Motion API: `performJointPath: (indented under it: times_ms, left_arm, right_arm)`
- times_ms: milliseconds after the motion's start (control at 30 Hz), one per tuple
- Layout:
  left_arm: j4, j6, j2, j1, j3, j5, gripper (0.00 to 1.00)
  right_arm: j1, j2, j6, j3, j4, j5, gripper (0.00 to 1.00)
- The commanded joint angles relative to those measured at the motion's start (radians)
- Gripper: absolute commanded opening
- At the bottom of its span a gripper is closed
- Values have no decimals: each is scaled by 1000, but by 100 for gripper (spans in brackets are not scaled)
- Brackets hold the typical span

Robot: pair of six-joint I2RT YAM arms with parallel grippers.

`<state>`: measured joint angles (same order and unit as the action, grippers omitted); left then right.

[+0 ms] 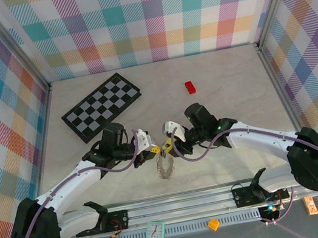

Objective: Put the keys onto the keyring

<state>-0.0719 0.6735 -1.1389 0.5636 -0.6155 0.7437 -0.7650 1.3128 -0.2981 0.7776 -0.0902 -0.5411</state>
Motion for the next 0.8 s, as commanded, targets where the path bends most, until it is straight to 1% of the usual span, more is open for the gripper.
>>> performJointPath:
  times_ms: [0, 167, 267, 400, 600, 767]
  left_arm:
    - [42, 1, 11, 12, 8, 48, 0]
    - [42, 1, 13, 12, 7, 47, 0]
    - [44, 0, 12, 12, 7, 49, 0]
    - [46, -2, 11, 12, 7, 55, 0]
    - [43, -2, 11, 12, 2, 57, 0]
    - [44, -2, 10, 12, 1, 59, 0]
  right_arm:
    - [-3, 16, 24, 5, 34, -54, 28]
    - [-4, 37, 24, 17, 35, -68, 18]
    - [-3, 39, 25, 13, 44, -71, 17]
    - [-3, 45, 30, 14, 53, -66, 12]
    - [-3, 54, 33, 17, 64, -62, 10]
    - [-3, 58, 31, 20, 61, -71, 0]
